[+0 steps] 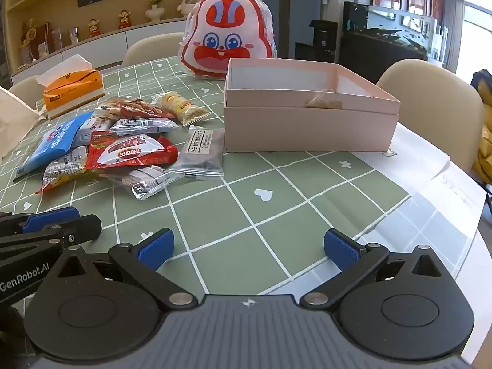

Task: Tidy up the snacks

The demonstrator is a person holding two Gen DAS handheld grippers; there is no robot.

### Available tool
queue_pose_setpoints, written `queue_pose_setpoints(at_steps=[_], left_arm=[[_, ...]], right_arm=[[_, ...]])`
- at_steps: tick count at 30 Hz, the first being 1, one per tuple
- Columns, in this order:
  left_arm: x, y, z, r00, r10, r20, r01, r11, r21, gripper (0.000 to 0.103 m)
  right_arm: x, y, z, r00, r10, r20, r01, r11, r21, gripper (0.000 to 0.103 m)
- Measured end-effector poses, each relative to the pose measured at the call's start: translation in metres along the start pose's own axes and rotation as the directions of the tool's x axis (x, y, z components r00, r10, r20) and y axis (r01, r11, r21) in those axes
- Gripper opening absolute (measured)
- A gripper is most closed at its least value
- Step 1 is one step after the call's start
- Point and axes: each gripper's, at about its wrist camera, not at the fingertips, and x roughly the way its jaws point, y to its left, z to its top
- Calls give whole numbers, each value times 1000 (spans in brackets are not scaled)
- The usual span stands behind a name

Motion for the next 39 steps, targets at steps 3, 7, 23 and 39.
queue_pose_setpoints(at_steps=[3, 7, 23, 39], left_arm=[[0, 1, 0, 1000, -8, 2, 8, 1000, -11, 28], [0, 1, 0, 1000, -4, 2, 4, 1000, -6, 28], [0, 0, 0, 1000, -3, 1, 3, 1000, -5, 28], [0, 0, 0, 1000, -2, 1, 2, 1000, -3, 28]], right_arm=[[0, 0, 0, 1000, -3, -10, 3, 1000, -1, 103], [0, 0, 0, 1000, -3, -12, 3, 1000, -2, 103], [0, 0, 0, 1000, -3, -13, 3, 1000, -1, 103], [-1, 1, 1, 1000, -3, -13, 3, 1000, 0, 103]])
